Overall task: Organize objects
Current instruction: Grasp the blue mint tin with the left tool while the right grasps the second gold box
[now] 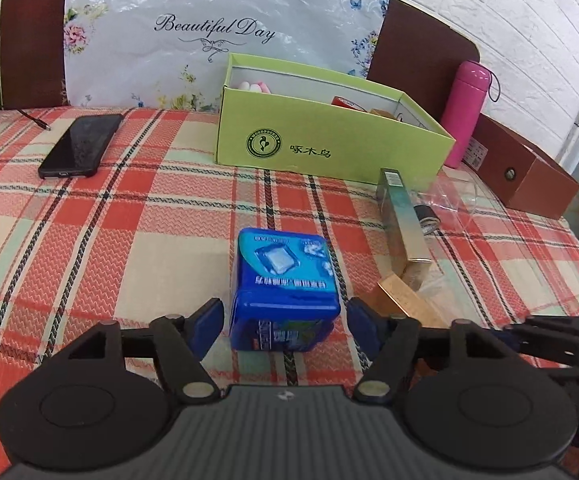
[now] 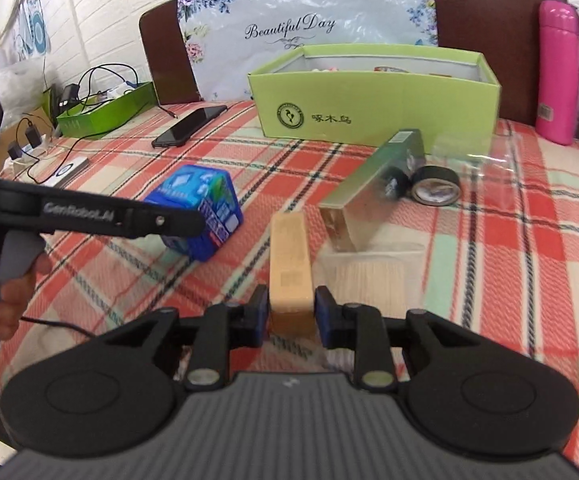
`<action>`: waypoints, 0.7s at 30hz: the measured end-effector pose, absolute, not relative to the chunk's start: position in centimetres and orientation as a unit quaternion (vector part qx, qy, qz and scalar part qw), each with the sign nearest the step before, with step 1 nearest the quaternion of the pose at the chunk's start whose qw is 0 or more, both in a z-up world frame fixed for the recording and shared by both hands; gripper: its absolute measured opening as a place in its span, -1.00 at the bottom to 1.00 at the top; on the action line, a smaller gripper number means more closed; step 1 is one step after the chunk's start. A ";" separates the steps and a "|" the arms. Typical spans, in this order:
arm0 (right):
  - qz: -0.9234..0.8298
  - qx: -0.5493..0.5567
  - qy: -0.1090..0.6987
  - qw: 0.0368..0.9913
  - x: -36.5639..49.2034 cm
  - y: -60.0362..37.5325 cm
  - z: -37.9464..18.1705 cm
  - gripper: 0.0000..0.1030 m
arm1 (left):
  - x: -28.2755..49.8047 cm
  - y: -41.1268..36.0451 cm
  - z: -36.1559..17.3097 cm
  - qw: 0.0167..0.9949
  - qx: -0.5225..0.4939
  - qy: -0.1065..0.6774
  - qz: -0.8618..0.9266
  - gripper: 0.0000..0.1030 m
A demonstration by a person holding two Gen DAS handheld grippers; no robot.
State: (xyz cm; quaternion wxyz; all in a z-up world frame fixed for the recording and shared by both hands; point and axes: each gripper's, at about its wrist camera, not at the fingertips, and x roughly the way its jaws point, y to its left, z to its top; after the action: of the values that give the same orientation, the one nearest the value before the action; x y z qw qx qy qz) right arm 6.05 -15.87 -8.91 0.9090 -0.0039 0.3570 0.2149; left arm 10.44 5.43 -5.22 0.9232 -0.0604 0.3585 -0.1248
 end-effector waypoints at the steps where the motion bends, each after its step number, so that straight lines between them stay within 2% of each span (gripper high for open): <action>1: 0.212 -0.002 0.357 0.910 6.1 -15.8 -8.8 -0.45 | 10.6 5.1 -5.2 0.924 -0.056 0.358 -0.118 0.39; 17: 0.215 -0.033 0.360 0.907 8.0 -13.7 -9.7 -0.44 | 11.8 4.7 -5.7 0.925 -0.047 0.361 -0.107 0.38; 19: 0.216 -0.034 0.364 0.905 8.0 -13.6 -9.8 -0.54 | 11.9 5.0 -5.8 0.922 -0.056 0.365 -0.119 0.23; 21: 0.224 -0.032 0.366 0.903 7.9 -13.6 -9.6 -0.55 | 11.8 5.1 -5.7 0.921 -0.057 0.365 -0.125 0.23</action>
State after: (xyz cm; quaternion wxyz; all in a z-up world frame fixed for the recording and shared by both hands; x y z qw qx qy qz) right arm 7.92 -13.58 -9.60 0.9028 -0.0320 0.3656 0.2241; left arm 11.81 5.08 -5.71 0.9208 -0.0569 0.3652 -0.1249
